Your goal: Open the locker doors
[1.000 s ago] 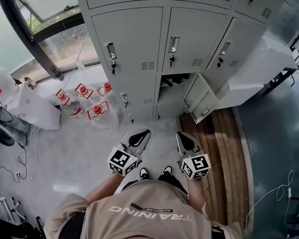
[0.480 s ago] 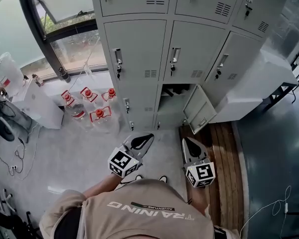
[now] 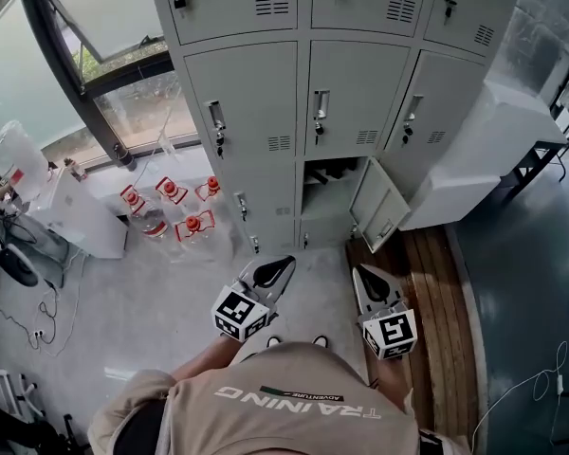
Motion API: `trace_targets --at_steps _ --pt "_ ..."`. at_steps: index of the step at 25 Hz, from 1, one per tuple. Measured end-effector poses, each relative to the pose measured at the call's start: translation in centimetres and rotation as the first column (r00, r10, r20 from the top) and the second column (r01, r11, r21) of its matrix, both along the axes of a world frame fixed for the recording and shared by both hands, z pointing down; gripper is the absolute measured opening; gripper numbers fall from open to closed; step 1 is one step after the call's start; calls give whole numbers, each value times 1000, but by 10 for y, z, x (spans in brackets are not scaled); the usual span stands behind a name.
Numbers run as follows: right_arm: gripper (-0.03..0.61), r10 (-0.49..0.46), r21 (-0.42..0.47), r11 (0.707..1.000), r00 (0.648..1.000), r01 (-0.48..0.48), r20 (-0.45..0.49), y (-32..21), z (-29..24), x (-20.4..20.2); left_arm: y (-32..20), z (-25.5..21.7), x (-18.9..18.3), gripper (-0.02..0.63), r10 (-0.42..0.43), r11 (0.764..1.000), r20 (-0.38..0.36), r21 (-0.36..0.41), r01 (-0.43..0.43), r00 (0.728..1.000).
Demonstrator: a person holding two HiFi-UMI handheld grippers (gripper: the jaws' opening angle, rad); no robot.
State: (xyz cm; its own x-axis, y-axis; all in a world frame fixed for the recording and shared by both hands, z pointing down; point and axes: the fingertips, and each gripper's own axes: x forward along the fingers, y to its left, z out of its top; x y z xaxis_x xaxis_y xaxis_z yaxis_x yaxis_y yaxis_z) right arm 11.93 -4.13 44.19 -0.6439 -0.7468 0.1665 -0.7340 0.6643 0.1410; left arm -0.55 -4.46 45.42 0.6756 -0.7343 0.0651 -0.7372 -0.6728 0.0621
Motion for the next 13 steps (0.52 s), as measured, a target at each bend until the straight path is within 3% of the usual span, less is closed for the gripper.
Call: trace_targets --at_steps 6,9,13 --pt "11 -19 -10 1000 1000 19 -16 -1 10 5 0 -1 5 6 3 1000 -28 -30 -4 1000" --pt "11 -33 -17 999 999 32 -16 -2 14 6 1 1 1 6 -25 999 -6 -22 25 1000" --pt "11 -40 -33 999 997 42 62 -9 10 9 6 9 -1 6 -51 998 1 -40 51 999"
